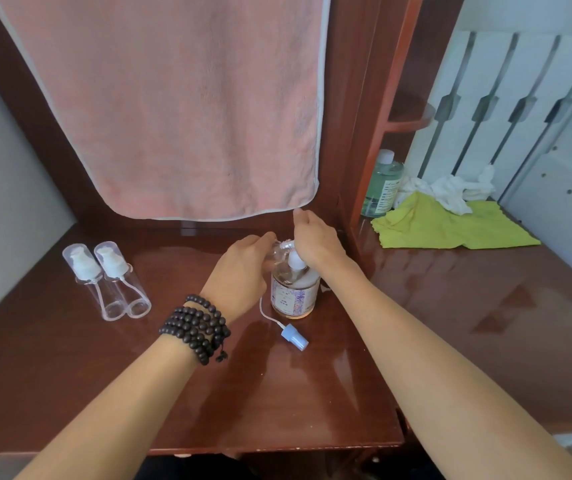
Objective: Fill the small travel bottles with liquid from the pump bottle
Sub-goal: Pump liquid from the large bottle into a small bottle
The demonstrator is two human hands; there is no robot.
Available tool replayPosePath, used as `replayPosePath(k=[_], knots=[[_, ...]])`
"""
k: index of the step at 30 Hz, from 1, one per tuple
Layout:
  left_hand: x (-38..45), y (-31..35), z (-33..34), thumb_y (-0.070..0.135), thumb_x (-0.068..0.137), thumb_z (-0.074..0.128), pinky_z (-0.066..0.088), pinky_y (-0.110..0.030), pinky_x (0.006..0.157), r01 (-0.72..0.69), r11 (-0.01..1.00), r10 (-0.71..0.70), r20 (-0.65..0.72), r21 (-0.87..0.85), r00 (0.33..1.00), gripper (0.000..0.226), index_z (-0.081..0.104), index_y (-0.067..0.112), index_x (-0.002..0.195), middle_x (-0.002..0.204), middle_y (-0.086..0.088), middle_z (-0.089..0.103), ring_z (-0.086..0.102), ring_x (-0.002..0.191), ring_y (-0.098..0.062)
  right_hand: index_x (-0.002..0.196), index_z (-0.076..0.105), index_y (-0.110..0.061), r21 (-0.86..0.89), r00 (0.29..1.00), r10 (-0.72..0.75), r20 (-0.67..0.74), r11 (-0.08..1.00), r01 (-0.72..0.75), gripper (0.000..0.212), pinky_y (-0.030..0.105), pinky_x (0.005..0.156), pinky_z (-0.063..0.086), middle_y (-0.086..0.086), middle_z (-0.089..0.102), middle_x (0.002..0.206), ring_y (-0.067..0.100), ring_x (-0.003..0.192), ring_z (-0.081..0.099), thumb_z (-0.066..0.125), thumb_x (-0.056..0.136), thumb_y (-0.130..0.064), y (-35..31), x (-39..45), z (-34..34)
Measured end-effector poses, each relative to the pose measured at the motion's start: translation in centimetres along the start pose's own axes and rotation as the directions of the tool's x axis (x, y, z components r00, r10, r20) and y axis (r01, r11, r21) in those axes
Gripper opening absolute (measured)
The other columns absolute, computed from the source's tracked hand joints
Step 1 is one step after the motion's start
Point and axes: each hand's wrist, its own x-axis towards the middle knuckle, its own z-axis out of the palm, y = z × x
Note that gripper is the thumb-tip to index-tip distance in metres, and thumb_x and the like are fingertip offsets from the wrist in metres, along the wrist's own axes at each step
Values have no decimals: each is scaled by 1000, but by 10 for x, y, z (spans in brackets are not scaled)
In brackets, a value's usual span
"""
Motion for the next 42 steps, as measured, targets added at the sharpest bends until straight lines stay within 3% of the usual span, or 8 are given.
replayPosePath(k=[8, 15, 18, 22, 28, 34, 39, 42], knots=[[5, 3, -14, 6, 88, 60, 51, -43, 73, -43, 999, 42, -46, -17, 998, 29, 55, 9, 117, 92, -7, 59, 59, 85, -29, 143, 49, -20, 34, 999, -54, -5, 998, 54, 61, 55, 110, 36, 13, 56, 140, 37, 130, 51, 18, 105, -57, -15, -2, -14], [0, 0, 1, -1, 83, 60, 52, -46, 70, -8, 1000, 8, -19, -9, 1000, 38, 56, 7, 120, 92, -9, 61, 61, 84, -32, 134, 56, -23, 5, 1000, -22, -2, 1000, 22, 54, 45, 100, 35, 8, 58, 138, 33, 130, 49, 18, 107, -50, 2, 2, -1], [-2, 0, 0, 0, 85, 60, 52, -42, 68, -2, 999, 0, -30, -40, 1000, 30, 57, 7, 114, 88, -4, 59, 61, 81, -31, 133, 58, -23, -27, 1000, -21, 7, 999, 22, 54, 46, 97, 33, 7, 58, 139, 33, 131, 48, 18, 107, -50, 0, 0, -1], [3, 2, -9, 1, 86, 59, 49, -34, 70, -15, 999, 13, -58, -38, 998, 35, 55, 10, 119, 93, -1, 57, 60, 85, -26, 129, 58, -18, 15, 998, -64, -4, 998, 64, 57, 45, 93, 39, 10, 61, 128, 32, 118, 55, 20, 105, -53, -9, 3, -10], [2, 3, -3, 0, 84, 59, 50, -43, 70, -7, 1000, 5, -51, -23, 999, 35, 56, 7, 118, 90, -7, 59, 59, 84, -32, 119, 59, -19, 5, 999, -47, 10, 999, 47, 48, 45, 91, 36, 10, 61, 128, 35, 120, 52, 21, 106, -45, 0, 10, -4], [1, 2, -4, -2, 82, 60, 49, -38, 70, -2, 999, 0, -36, -52, 999, 31, 58, 10, 111, 87, 0, 57, 60, 83, -29, 128, 59, -20, -30, 999, -49, 6, 998, 49, 52, 49, 98, 38, 10, 59, 137, 36, 127, 50, 21, 105, -46, -3, 4, -4], [5, 3, -11, -1, 84, 60, 41, -24, 69, -5, 998, 1, -63, -64, 998, 28, 58, 14, 108, 84, 3, 54, 56, 79, -20, 121, 54, -12, 32, 997, -81, 0, 996, 81, 50, 42, 83, 33, 15, 59, 125, 36, 111, 54, 18, 106, -43, -13, 7, -8], [3, 3, -6, -2, 82, 60, 46, -31, 68, 2, 998, -5, -55, -62, 998, 31, 58, 12, 109, 84, 0, 57, 58, 78, -24, 108, 50, -19, 45, 999, -32, -3, 998, 33, 39, 43, 85, 34, 12, 59, 128, 38, 118, 53, 15, 106, -36, -6, 11, -2]])
